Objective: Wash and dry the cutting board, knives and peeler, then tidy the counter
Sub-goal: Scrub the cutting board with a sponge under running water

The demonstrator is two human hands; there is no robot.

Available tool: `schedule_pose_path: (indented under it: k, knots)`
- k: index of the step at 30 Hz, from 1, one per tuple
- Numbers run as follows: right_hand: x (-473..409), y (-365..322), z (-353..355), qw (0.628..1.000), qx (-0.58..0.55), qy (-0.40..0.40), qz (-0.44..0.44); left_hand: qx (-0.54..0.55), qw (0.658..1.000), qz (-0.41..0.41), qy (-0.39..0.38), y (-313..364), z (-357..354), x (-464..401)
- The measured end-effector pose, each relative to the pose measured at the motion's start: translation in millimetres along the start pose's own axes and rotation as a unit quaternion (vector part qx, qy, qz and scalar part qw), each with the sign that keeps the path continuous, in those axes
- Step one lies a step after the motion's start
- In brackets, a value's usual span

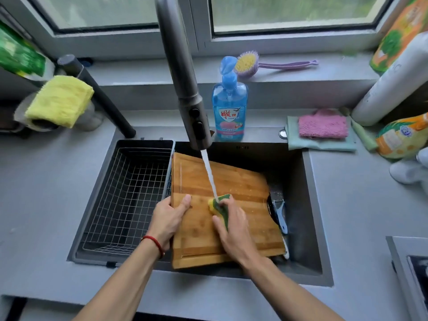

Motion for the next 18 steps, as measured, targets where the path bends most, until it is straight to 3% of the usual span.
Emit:
schedule_pose_path:
  k: [4, 7, 10, 15, 18]
  knots:
    - [-34, 3, -29, 0.994, 0.064, -0.01, 0.091, 0.042, 0.999, -0.007, 0.023, -8, 11, 14]
    - [-69, 28, -4, 0.996, 0.081, 0.017, 0.017, 0.076, 0.997, 0.004, 0.033, -11, 8, 14]
    - [-45, 42, 4, 0.995, 0.063, 0.038, -0.069, 0.111, 0.992, 0.036, 0.039, -17, 5, 15]
    - [-50, -1, -46, 0.996, 0.04, -0.02, 0.072, 0.089, 0.995, 0.039, 0.021, -25, -5, 18]
    - [-93, 30, -14, 0.992, 0.125, -0.013, -0.009, 0.088, 0.994, 0.055, 0.029, -29, 0, 18]
Point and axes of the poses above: each hand's wrist, its own x-axis away from the middle knuckle, its own z-axis out of the back of the hand, y = z × x, the point moved 1 cm from there along -x, towards the middle knuckle, and after that the axes turned 5 degrees about x, right-handed, at the moved point
